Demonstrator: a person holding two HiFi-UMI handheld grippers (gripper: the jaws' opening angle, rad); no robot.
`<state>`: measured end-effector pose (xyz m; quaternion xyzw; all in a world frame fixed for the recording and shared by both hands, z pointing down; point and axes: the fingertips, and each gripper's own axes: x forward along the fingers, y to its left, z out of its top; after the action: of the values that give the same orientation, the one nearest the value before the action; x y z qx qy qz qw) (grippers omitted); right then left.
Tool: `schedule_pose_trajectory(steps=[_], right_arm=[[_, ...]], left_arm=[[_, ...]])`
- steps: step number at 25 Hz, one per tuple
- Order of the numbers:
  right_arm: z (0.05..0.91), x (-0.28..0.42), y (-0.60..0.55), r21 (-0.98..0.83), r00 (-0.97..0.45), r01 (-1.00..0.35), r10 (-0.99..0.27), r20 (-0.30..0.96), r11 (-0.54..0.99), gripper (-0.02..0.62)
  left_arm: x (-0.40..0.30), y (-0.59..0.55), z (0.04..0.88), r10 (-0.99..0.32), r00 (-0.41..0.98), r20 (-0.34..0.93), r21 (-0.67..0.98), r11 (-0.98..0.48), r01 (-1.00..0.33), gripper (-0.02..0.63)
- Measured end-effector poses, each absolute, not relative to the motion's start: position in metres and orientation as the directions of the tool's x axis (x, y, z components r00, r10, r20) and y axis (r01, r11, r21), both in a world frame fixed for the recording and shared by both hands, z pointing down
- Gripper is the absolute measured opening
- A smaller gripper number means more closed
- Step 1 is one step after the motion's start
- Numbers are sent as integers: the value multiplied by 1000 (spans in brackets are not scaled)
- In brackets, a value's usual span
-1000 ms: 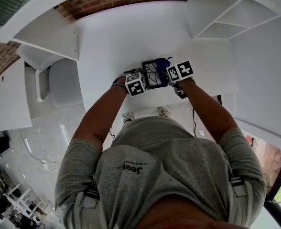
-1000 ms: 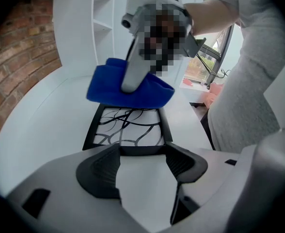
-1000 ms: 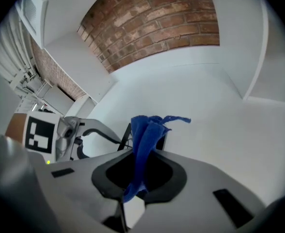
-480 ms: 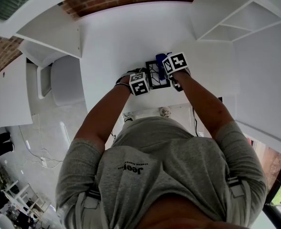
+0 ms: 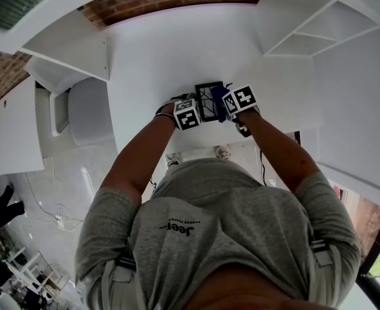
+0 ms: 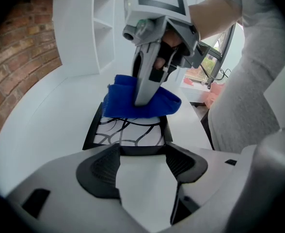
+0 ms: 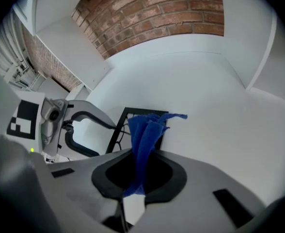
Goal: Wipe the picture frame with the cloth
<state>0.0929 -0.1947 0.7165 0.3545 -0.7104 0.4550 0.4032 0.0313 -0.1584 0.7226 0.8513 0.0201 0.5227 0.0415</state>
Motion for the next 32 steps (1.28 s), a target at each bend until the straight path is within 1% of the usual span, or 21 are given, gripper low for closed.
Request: schedule_pose_trajectory(steps=[7,20,25,32], right_arm=[[715,94,-151,-399,-451,-853,-91,888,336,51],[717,95,-107,-438,-473,-831,-19,881,342,51],[704,92,-127,-451,-501,-827,-77,862,335,51],[690,76,-198,-442,-516,-833,-177,838,333,51]], left_arm=[[31,-158,722,80,444,892,93,-996,-9,296],[32,-157,722,75,435,897,90,-996,-13,296],[31,-157,722,75,436,897,89,-996,-13,296],[32,-158,723,73,437,897,90,-996,-18,296]])
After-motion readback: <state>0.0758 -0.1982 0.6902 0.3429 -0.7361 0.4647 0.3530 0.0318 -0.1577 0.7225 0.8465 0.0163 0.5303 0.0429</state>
